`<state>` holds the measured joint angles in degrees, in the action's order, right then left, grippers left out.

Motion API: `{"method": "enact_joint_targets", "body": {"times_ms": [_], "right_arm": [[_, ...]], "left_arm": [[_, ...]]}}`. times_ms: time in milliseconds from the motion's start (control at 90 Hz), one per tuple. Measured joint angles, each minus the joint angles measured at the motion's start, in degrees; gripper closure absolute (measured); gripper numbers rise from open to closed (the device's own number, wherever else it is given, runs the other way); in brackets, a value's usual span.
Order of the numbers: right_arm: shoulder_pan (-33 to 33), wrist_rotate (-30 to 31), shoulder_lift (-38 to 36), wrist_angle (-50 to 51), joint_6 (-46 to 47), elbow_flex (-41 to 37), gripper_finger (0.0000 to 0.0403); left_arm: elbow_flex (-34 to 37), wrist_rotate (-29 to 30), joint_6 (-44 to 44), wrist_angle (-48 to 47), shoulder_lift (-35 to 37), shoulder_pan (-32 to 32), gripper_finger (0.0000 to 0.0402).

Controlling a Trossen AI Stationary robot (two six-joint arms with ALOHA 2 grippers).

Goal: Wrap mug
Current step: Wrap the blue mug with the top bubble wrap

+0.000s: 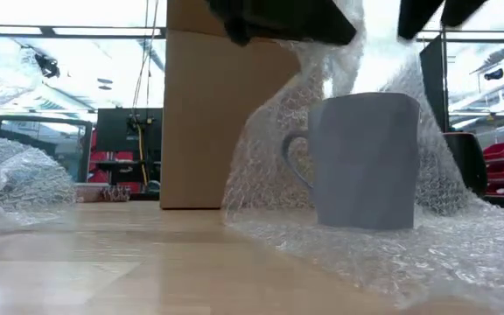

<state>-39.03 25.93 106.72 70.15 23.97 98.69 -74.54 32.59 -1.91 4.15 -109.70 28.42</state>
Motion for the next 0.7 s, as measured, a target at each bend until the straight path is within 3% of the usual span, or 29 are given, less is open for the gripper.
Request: {"method": "enact_joint_targets", "body": {"times_ms": [156, 322, 533, 700], "right_arm": [[-1.5, 5.7, 0.0, 8.1, 1.9, 6.8, 0.0249], [-0.8, 10.0, 0.0, 13.1, 1.9, 9.0, 0.0249], [3.0, 8.6, 0.1, 13.3, -0.8, 7.7, 0.0249], [5.6, 5.2, 0.1, 6.9, -7.2, 5.0, 0.0249]], "left_arm": [[0.0, -0.4, 0.0, 1.2, -0.7, -0.2, 0.0401], [0.0, -0.4, 0.0, 1.5, -0.7, -0.2, 0.0401], [0.0, -0.4, 0.0, 1.7, -0.7, -0.2, 0.0401], [0.0, -0.4, 0.0, 1.7, -0.7, -0.2, 0.0401]]}}
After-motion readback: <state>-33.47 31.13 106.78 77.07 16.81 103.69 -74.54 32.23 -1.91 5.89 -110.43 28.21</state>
